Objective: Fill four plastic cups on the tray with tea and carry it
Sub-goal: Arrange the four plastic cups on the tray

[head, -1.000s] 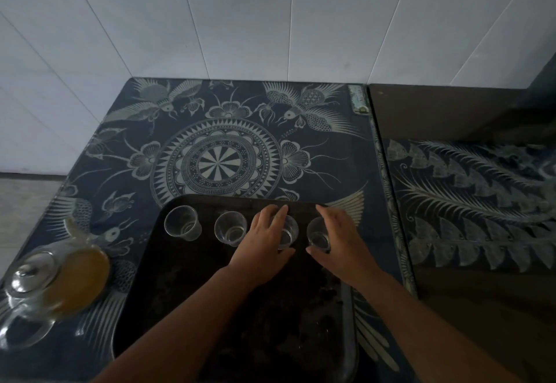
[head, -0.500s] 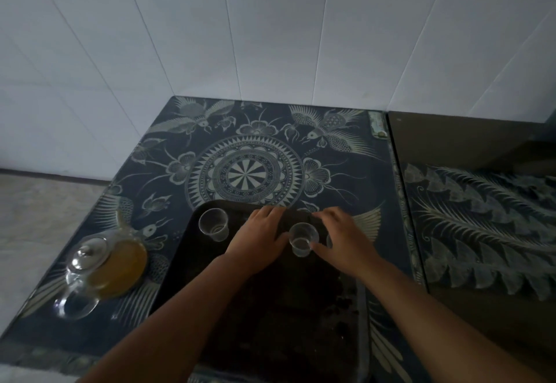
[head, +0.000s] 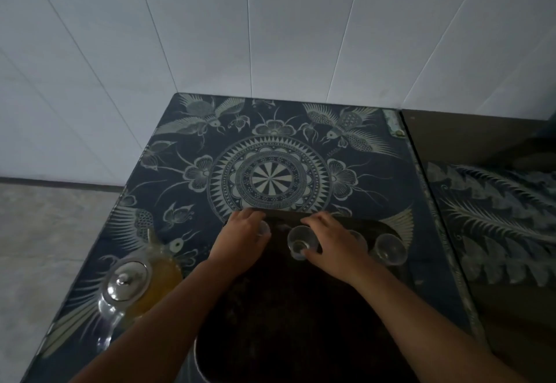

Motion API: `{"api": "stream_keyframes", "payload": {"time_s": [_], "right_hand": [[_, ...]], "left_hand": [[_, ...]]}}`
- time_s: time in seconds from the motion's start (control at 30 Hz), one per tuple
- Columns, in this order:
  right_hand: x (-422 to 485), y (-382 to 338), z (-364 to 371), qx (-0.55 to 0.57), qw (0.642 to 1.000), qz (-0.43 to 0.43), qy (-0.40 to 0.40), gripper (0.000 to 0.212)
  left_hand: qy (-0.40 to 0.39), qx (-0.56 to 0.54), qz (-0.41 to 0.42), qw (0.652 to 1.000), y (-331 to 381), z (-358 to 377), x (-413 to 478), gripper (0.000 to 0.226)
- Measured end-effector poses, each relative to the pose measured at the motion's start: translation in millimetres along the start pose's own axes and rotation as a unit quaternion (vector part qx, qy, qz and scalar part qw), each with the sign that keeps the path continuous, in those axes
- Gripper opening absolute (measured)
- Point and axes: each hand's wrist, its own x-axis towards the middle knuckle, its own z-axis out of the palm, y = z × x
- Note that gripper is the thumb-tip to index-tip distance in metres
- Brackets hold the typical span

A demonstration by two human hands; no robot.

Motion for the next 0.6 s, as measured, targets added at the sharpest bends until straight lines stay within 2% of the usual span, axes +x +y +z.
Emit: {"api": "stream_keyframes", "payload": {"time_s": [0.23, 0.37, 0.6], "right_hand": [[14, -24, 28, -0.008, 0.998, 0.069, -0.004, 0.077], [18, -26, 40, -0.002, 0.994, 0.105, -0.014, 0.087], [17, -18, 52, -0.03, 0.993, 0.111, 0.018, 0.085]], "left_hand": [[-0.071, 0.004, -0.008, 0.997, -31, 8, 4, 0.072], [-0.082, 0.001, -0.01, 0.997, -37, 16, 6, 0.089], [-0.066, -0.006, -0.021, 0.998, -39, 27, 5, 0.089]]}}
